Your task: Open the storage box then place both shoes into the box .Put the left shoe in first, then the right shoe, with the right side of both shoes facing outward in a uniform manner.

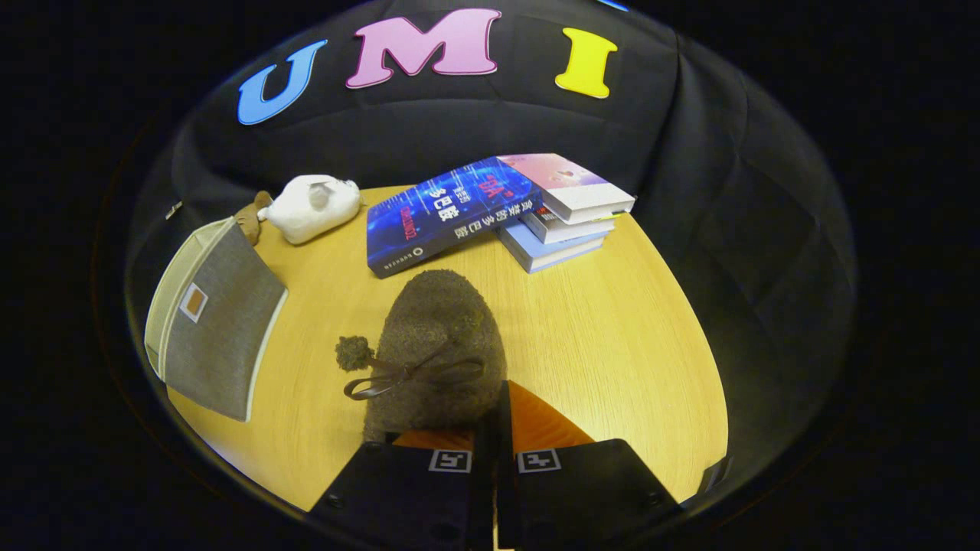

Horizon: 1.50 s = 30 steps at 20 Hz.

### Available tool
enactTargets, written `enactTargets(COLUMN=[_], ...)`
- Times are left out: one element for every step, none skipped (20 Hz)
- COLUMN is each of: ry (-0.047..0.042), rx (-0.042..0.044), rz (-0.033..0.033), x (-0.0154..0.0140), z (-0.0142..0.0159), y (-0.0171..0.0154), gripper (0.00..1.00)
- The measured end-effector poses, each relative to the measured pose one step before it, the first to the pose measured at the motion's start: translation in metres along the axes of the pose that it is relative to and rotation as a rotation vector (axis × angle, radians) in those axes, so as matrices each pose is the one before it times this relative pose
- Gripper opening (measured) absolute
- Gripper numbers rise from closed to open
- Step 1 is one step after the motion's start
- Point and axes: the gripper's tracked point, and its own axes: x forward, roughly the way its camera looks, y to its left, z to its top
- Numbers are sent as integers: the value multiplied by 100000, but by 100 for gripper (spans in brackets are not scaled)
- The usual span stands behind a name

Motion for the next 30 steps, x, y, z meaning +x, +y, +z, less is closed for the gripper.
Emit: enactTargets(ry=[-1318, -1413, -1689, -1907, -2043, -1697, -1454, -757, -960, -893, -916, -769, -506, 287, 115, 560, 872, 136, 547, 611, 537, 1045, 2119, 2202, 2637, 3146, 2500, 1493, 1131, -174], rx=[556, 753, 820, -265, -285, 614, 1270, 1361, 1459, 872, -425, -584, -284, 292, 614, 606, 237, 0, -809, -1095, -1506, -1561, -810, 393, 1649, 2279, 1490, 165, -753, -1540], rz=[1204, 1388, 1151, 979, 1373, 2183, 2638, 2598, 2527, 2412, 2311, 1032, 1133, 1199, 1179, 1031, 977, 488, 64, -540, -1708, -3742, -4707, -3320, -1322, 70, 35, -769, -1429, -2138], x=[-731, -774, -780, -748, -671, -594, -516, -353, -208, -256, -186, -22, 89, 87, 157, 190, 210, 173, 438, 441, 544, 742, 766, 823, 1038, 836, 783, 474, 399, 450], z=[1001, 1099, 1212, 1365, 1386, 1267, 1214, 1046, 1036, 834, 942, 567, 312, 196, 159, 68, -19, 42, 62, -97, -203, -492, -1001, -915, -987, -1083, -844, -670, -644, -359], y=[947, 1130, 1199, 1371, 1561, 1849, 2041, 2046, 2003, 1989, 2238, 1404, 1559, 1615, 1612, 1537, 1388, 1438, 1461, 754, 770, 157, 40, 163, 617, 709, 650, 451, 209, 65], gripper=[7, 7, 7, 7, 7, 7, 7, 7, 7, 7, 7, 7, 7, 7, 7, 7, 7, 7, 7, 7, 7, 7, 7, 7, 7, 7, 7, 7, 7, 7])
